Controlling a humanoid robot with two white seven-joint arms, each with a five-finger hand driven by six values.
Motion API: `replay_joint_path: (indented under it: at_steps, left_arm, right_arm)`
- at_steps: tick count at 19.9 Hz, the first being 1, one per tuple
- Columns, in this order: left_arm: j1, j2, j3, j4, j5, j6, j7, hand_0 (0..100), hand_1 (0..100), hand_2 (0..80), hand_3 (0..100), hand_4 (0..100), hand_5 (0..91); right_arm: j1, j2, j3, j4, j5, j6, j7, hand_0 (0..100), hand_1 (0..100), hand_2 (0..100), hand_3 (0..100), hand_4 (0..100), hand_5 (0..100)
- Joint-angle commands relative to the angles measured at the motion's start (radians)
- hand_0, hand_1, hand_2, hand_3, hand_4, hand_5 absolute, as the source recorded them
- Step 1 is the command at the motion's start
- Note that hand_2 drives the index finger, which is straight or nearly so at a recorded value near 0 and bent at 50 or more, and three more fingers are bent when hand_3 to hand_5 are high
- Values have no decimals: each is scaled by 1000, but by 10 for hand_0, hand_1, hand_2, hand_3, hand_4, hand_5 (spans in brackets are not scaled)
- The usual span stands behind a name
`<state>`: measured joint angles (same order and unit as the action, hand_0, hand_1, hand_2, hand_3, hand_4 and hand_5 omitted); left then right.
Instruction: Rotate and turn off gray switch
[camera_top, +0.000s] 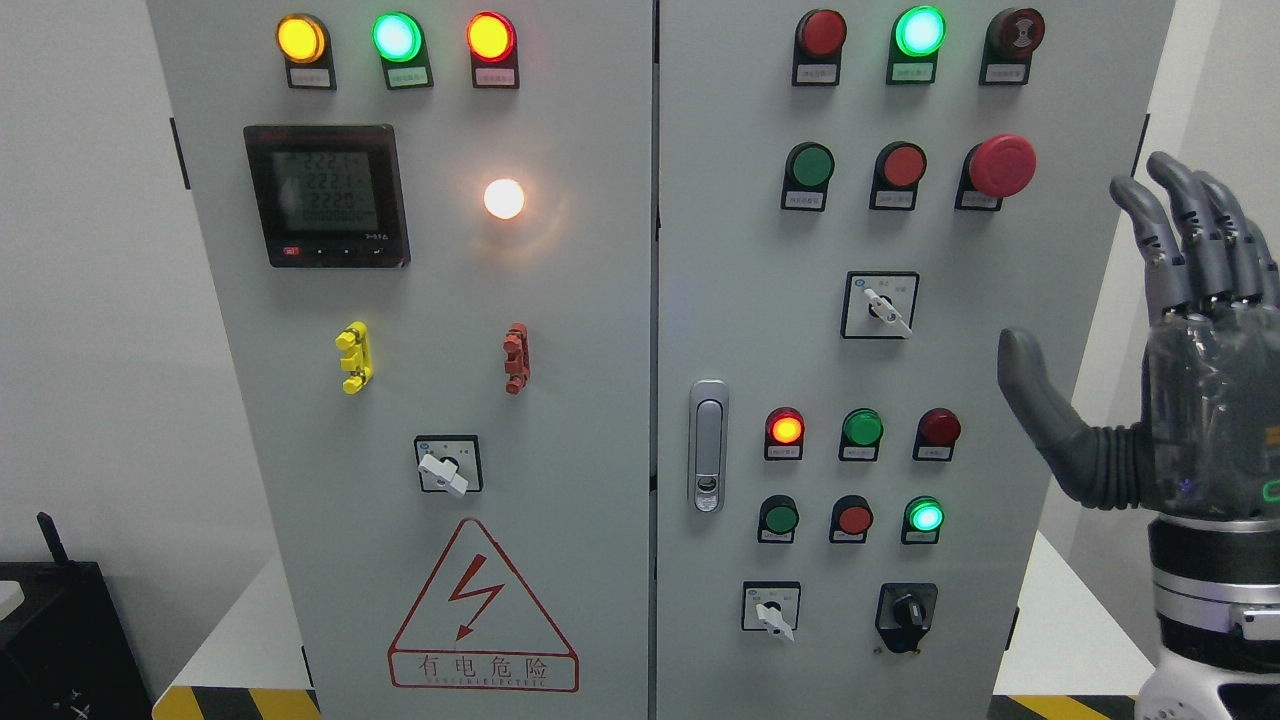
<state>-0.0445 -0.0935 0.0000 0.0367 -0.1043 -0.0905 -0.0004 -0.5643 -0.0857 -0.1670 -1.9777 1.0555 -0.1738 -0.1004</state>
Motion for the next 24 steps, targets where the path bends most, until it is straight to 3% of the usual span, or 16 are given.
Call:
replay_joint_path:
  at_steps: [1, 13, 14, 15, 18, 24]
  left_arm:
    - [0, 1, 32, 0, 0, 0, 0, 120, 389, 0, 0, 0, 0]
    - [0, 0, 32, 0, 0, 0, 0, 120, 389, 0, 0, 0, 0]
    - [0, 0, 32, 0, 0, 0, 0, 120, 389, 0, 0, 0, 0]
    - [0, 0, 32, 0, 0, 0, 0, 120, 389, 0, 0, 0, 0]
    - [0, 0, 32, 0, 0, 0, 0, 120, 389, 0, 0, 0, 0]
    - [0, 0, 32, 0, 0, 0, 0, 120, 389, 0, 0, 0, 0]
  right_arm:
    - [0, 0, 1, 3, 0, -1, 1, 364, 154, 25, 87, 0, 0]
    - [1, 4, 11, 19, 0, 5, -1, 359, 158, 28, 110, 0, 0]
    - [3, 6, 11, 20, 0, 5, 1, 358, 159, 36, 134, 12, 0]
    - [4, 9, 12, 28, 0, 5, 1, 356, 165, 47, 188, 103, 9]
    - [6, 15, 33, 69, 1, 10, 1, 349, 188, 89, 341, 268, 209]
    - [14, 15, 60, 103, 3, 31, -4, 309, 252, 146, 453, 358, 395]
